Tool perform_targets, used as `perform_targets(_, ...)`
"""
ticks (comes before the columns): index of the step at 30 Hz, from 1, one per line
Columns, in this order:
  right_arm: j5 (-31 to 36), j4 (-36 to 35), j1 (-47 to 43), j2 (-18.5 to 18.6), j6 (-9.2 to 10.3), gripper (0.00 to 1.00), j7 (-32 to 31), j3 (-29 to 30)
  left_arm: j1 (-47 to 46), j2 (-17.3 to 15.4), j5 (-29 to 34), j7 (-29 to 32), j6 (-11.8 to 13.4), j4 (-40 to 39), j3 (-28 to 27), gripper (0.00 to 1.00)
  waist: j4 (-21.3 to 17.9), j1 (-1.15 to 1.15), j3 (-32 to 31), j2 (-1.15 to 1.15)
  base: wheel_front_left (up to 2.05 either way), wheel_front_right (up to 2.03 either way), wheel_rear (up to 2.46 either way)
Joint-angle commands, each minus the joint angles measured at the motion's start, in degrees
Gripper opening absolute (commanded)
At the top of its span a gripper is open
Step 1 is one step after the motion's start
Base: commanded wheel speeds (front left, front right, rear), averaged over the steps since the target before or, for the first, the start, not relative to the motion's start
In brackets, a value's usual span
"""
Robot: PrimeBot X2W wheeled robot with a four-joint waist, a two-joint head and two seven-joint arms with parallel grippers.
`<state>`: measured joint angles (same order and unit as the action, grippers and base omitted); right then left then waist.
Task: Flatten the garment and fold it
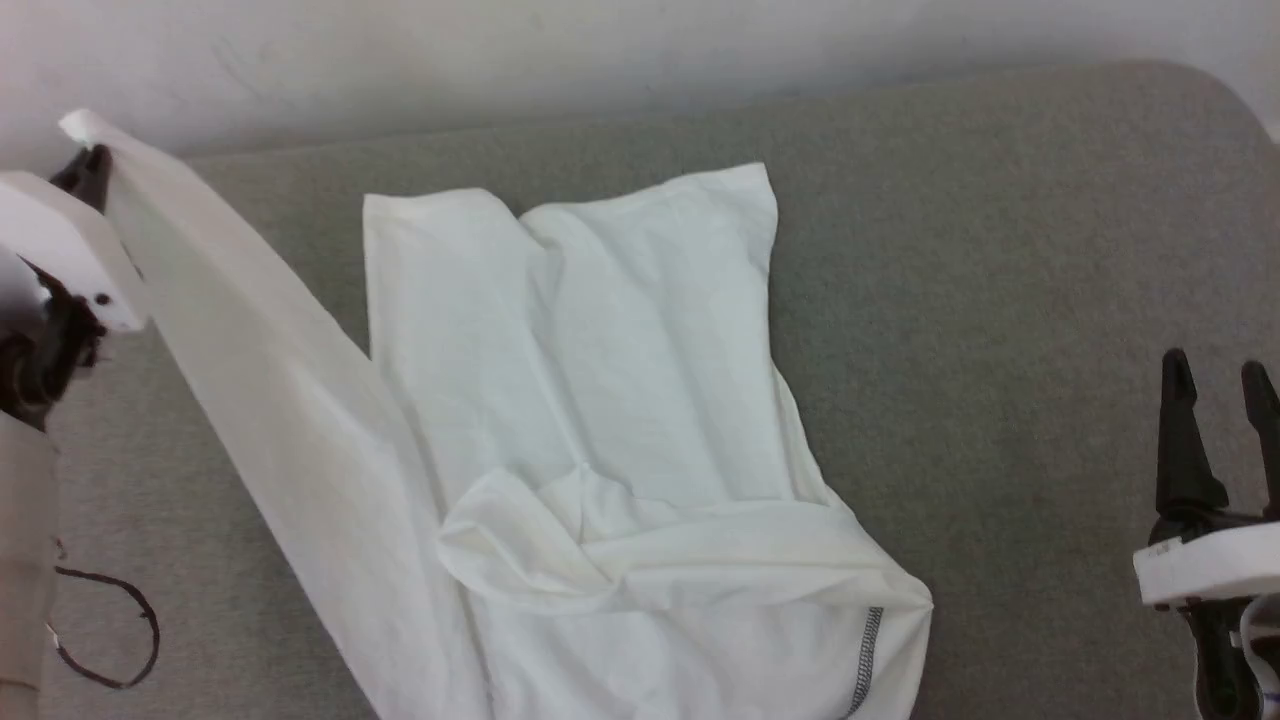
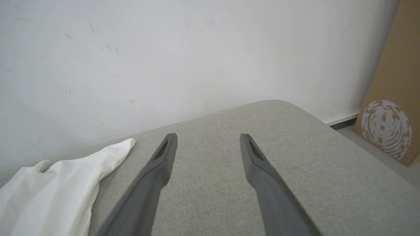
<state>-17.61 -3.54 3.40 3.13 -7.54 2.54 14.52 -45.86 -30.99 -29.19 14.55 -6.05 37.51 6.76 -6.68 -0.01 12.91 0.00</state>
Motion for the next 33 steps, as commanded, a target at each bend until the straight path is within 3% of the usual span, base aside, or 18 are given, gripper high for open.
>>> perform_targets(1,0.3,0.2,-1.0,-0.2,0.05,1.00,-0.1,0.2,1.9,0.0,-0.4,-0.5,-0.3,-2.0,0.3,0.00,4.6,0.01,-6.7,0.00,0.00,0.00,0.00)
perform_targets(5,0.1,0.2,-2.7,-0.2,0.05,1.00,-0.8,1.0,6.5,2.0,-1.2,0.3,-0.5,-11.8,2.1,0.00,6.3,0.01,-9.2,0.00,0.00,0.00,0.00)
perform_targets(8,-0.5,0.1,-3.6,-0.2,0.05,1.00,-1.0,1.5,10.5,5.2,-0.8,2.0,1.2,-21.0,4.7,0.00,7.6,0.01,-10.4,0.00,0.00,0.00,0.00)
perform_targets(12,-1.4,0.1,-4.6,-0.2,0.05,1.00,-1.3,1.5,16.6,11.3,-0.7,5.0,4.5,-32.1,9.6,0.00,8.6,0.01,-11.0,0.00,0.00,0.00,0.00)
perform_targets(16,-1.7,0.1,-4.9,-0.2,0.05,1.00,-1.5,1.0,20.8,17.4,0.9,5.9,7.0,-37.7,16.0,0.00,8.5,0.01,-10.7,0.00,0.00,0.00,0.00)
perform_targets(20,-1.9,-0.2,-4.5,-0.2,0.05,1.00,-1.8,0.5,23.4,23.2,2.8,5.4,7.6,-36.8,23.1,0.00,7.7,0.01,-9.7,0.00,0.00,0.00,0.00)
perform_targets(24,-2.1,0.0,-4.1,-0.2,0.05,1.00,-2.0,-0.1,25.6,26.8,3.5,4.1,8.1,-32.0,30.0,0.00,6.2,0.01,-8.4,0.00,0.00,0.00,0.00)
perform_targets(33,-2.2,0.7,-3.1,-0.2,0.05,1.00,-2.0,-0.7,25.5,28.1,0.1,-0.9,10.7,-22.4,41.1,0.00,4.1,0.01,-5.3,0.00,0.00,0.00,0.00)
